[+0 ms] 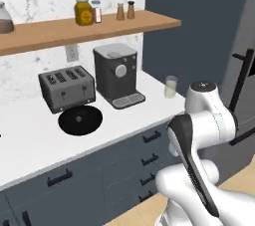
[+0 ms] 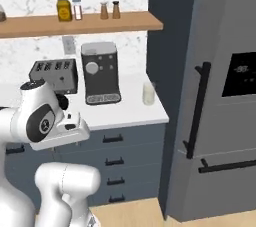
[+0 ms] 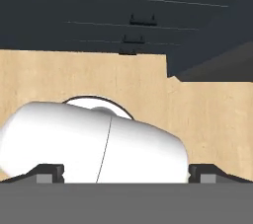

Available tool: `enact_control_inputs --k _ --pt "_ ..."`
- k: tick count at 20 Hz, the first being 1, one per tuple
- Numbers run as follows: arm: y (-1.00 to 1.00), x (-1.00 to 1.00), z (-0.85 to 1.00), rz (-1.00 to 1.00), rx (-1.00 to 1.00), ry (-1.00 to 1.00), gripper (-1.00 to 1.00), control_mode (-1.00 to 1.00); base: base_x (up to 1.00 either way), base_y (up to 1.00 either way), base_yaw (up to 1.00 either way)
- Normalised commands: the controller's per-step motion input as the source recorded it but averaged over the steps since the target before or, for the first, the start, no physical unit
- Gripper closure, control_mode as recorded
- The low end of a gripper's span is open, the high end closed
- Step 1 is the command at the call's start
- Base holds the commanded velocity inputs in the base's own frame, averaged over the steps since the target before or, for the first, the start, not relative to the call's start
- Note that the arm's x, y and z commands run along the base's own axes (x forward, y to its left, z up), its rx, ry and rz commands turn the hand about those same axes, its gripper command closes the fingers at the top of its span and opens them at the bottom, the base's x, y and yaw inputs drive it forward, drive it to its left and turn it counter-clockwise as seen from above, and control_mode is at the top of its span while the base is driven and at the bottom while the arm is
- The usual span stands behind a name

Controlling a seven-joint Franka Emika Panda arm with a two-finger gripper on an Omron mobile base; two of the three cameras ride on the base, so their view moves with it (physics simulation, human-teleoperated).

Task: Grab a lemon wedge from the fridge and one ice cube from the ice bowl, and put them in the glass of lemonade.

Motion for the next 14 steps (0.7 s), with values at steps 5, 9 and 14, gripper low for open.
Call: enact_control_inputs --k 5,9,14 --pt "0.00 0.00 0.00 0.00 0.00 0.00 -1.00 1.00 0.06 -0.32 -0.84" --pt "0.00 0.00 0.00 0.00 0.00 0.00 -1.00 1.00 0.11 -0.29 -0.73" --pt "0.00 0.00 0.00 0.00 0.00 0.00 -1.00 1.00 0.66 -0.03 -0.39"
